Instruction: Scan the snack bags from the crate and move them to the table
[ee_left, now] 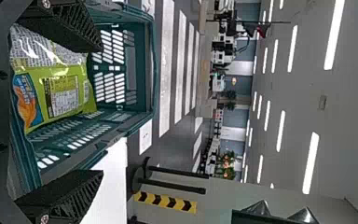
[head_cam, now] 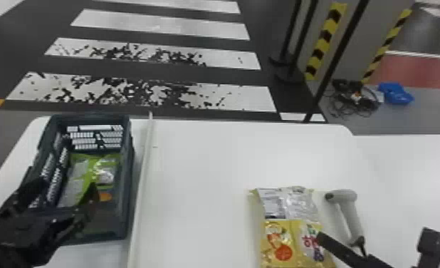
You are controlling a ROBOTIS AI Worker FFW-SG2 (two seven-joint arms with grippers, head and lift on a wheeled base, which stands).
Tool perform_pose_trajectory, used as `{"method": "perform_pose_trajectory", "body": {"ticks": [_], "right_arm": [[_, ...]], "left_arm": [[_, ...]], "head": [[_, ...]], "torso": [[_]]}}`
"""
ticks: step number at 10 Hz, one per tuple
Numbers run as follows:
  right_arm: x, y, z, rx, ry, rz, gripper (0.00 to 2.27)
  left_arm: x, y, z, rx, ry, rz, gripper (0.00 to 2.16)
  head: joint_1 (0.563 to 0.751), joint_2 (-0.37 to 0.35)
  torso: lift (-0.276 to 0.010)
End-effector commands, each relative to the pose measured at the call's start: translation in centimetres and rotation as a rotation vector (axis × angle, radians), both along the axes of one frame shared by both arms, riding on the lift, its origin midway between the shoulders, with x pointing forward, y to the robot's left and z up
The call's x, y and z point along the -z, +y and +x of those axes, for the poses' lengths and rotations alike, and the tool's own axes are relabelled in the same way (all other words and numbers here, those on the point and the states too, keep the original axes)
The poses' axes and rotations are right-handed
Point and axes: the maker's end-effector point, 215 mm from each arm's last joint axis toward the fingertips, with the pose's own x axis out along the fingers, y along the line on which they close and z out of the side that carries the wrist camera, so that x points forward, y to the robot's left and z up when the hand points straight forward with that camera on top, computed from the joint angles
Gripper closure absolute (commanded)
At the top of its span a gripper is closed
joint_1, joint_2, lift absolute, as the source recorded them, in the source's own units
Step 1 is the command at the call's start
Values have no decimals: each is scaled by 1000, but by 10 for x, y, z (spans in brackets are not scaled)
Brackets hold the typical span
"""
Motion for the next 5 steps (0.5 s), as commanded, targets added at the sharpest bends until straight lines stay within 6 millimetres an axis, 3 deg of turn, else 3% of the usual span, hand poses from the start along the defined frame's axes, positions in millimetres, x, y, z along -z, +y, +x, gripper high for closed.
{"method": "perform_pose_trajectory", "body": {"ticks": [1, 5], "right_arm": [[7, 4, -3, -16, 34, 35, 147], [22, 10, 0, -97, 73, 55, 191]], "left_arm": [[0, 0, 0, 1, 0, 3, 66], [-4, -4, 2, 10, -8, 1, 66]], "head": [[695, -140], [695, -125]], "torso": [[-95], [-95]]}}
